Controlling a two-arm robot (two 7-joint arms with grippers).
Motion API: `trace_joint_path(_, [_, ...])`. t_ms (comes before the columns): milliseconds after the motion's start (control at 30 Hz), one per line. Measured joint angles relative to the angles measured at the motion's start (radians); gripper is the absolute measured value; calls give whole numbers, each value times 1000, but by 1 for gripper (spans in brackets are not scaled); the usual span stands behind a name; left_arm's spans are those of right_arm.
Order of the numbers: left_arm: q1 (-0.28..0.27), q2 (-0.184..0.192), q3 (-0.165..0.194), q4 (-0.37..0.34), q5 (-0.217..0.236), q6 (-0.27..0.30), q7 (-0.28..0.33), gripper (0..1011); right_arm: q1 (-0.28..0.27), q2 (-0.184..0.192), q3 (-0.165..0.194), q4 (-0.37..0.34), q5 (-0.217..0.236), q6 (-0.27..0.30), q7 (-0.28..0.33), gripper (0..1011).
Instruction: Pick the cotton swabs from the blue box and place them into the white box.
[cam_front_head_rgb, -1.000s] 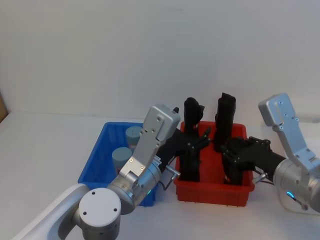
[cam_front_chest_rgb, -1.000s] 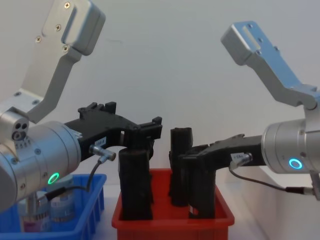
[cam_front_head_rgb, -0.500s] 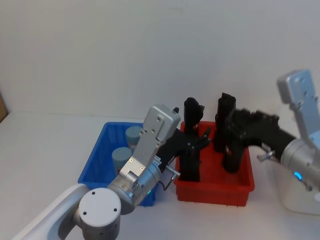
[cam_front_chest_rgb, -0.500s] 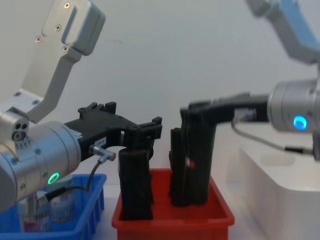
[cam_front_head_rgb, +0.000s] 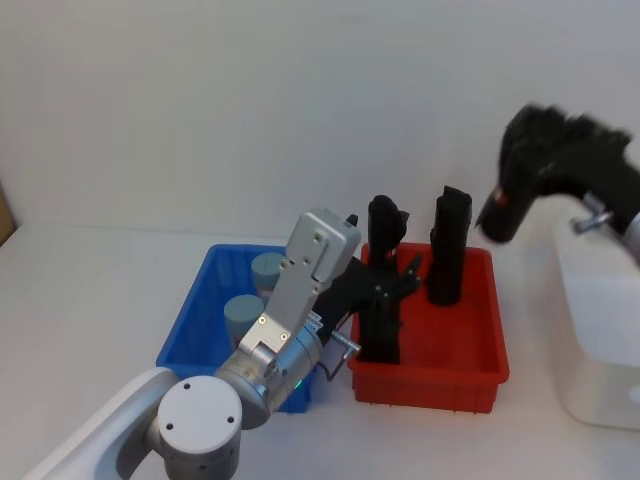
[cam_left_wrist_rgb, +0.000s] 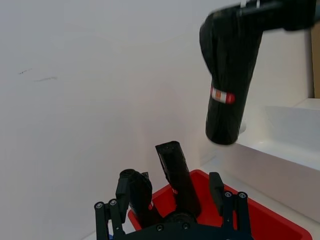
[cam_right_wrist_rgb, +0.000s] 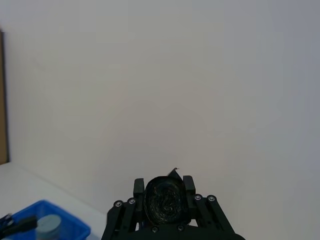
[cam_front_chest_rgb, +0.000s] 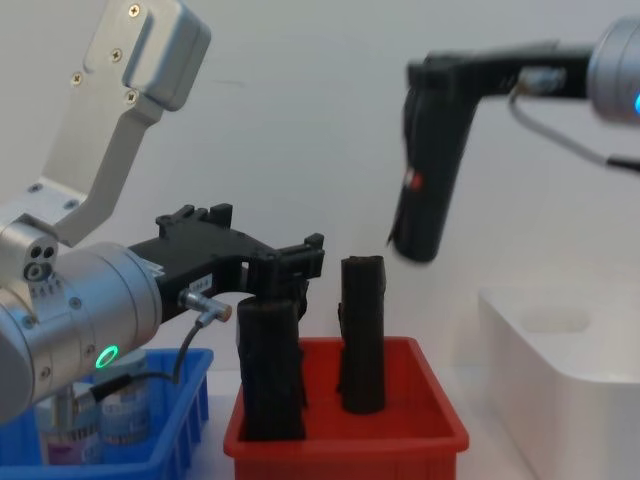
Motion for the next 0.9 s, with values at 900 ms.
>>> trace_joint_path(900, [0,0,0,0,0,0,0,1004,-95,136,135,-99,6,-64,-168,458])
